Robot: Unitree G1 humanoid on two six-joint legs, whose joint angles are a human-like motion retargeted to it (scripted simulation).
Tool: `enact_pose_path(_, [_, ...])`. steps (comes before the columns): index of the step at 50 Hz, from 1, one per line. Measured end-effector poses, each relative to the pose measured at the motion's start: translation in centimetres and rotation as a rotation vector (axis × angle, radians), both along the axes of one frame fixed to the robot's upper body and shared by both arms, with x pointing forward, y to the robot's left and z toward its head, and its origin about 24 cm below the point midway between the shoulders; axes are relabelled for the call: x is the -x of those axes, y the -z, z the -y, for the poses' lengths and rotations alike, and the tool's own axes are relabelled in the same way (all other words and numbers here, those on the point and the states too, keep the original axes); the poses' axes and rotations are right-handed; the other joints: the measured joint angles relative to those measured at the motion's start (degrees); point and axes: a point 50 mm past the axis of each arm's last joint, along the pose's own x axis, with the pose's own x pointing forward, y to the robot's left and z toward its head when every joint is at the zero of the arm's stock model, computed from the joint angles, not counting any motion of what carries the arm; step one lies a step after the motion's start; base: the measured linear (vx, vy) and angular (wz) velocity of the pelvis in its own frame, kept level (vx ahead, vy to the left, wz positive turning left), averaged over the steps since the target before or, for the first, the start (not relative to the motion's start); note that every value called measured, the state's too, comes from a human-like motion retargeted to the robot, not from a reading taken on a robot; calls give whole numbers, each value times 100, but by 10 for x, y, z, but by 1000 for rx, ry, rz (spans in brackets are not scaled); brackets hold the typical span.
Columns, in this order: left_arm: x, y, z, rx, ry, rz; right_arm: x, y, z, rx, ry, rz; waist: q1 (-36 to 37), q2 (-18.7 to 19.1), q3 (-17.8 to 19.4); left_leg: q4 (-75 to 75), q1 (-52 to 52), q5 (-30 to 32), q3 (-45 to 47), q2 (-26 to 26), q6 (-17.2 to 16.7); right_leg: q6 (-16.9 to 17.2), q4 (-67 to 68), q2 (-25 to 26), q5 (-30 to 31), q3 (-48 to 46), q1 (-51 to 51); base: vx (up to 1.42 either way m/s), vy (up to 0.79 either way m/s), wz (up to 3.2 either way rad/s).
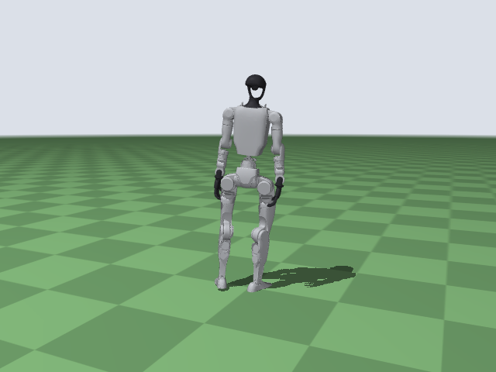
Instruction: In place motions
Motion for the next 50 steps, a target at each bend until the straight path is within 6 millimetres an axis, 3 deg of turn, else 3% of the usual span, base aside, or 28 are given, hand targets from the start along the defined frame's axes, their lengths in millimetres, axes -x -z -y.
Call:
enact_pose_path(20, [-10, 0, -3, -12, -16, 40, -7, 1, -4, -43, -68, -3, -34, -20, -3, -41, -57, -29, -17, -136, 43, 61, 59, -158, 179, 55, -160, 0, 2, -2])
enact_pose_path(50, [-2, 0, -4, -5, -26, 16, -4, 0, -4, -47, -83, -28, -45, -31, -117, -170, 61, 86, 15, -206, 65, 93, 21, -165, 250, 52, -82, 0, 0, -1])
